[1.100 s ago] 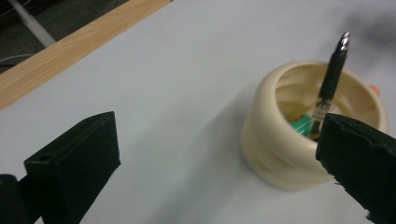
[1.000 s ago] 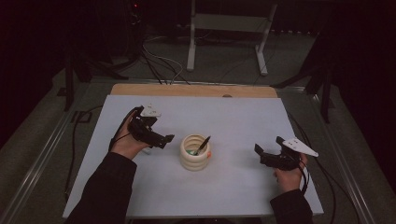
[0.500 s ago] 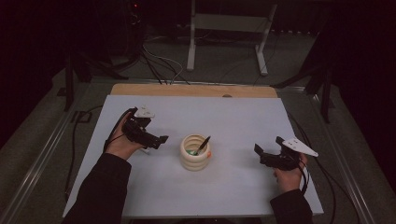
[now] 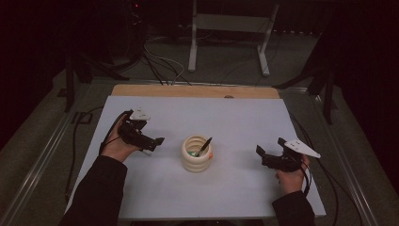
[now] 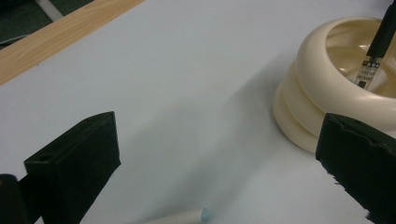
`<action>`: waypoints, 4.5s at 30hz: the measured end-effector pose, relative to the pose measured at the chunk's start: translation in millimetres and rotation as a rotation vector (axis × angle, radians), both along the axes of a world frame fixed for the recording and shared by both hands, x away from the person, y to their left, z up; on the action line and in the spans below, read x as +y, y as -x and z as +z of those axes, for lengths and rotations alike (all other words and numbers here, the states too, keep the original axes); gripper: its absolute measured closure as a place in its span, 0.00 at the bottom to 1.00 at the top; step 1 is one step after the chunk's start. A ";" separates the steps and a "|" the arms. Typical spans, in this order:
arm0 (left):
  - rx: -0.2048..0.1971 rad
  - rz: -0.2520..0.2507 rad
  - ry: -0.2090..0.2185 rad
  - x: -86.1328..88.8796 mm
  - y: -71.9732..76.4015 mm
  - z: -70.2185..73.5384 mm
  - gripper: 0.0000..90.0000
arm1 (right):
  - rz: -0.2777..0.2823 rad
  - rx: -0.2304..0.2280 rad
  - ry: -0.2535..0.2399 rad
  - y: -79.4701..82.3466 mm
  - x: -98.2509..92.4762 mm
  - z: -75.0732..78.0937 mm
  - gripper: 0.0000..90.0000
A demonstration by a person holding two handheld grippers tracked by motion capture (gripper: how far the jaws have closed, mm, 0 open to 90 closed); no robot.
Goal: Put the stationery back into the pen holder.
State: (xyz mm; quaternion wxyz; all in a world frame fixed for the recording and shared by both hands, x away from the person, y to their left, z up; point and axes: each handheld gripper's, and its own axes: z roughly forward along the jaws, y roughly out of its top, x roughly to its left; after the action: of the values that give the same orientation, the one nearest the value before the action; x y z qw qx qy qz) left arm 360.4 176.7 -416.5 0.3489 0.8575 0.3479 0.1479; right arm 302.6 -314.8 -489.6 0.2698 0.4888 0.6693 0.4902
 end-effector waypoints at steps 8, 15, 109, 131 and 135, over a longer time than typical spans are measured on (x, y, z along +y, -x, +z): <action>-0.008 0.011 -0.005 5.9 0.3 -3.0 0.00 | 0.000 -0.001 0.000 0.1 -0.1 0.1 0.00; -0.004 0.016 0.000 11.4 -0.4 -6.7 0.00 | 0.001 -0.001 -0.001 0.0 0.0 0.0 0.00; 0.173 0.241 -0.180 48.5 -23.9 -72.2 0.00 | 0.006 0.003 -0.009 -0.9 -0.2 -0.5 0.00; 0.220 0.535 -0.132 34.4 -24.5 -75.5 0.00 | 0.008 0.004 -0.012 -1.1 -0.5 -0.5 0.00; 0.221 0.575 -0.123 30.2 -24.7 -76.7 0.00 | 0.007 0.004 -0.013 -1.0 -0.5 -0.4 0.00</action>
State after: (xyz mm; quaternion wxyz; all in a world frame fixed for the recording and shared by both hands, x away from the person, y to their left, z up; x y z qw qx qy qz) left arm 385.1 206.9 -493.3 0.2003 0.7543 0.6025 0.1672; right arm 303.6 -315.4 -490.0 0.2634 0.4891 0.6685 0.4945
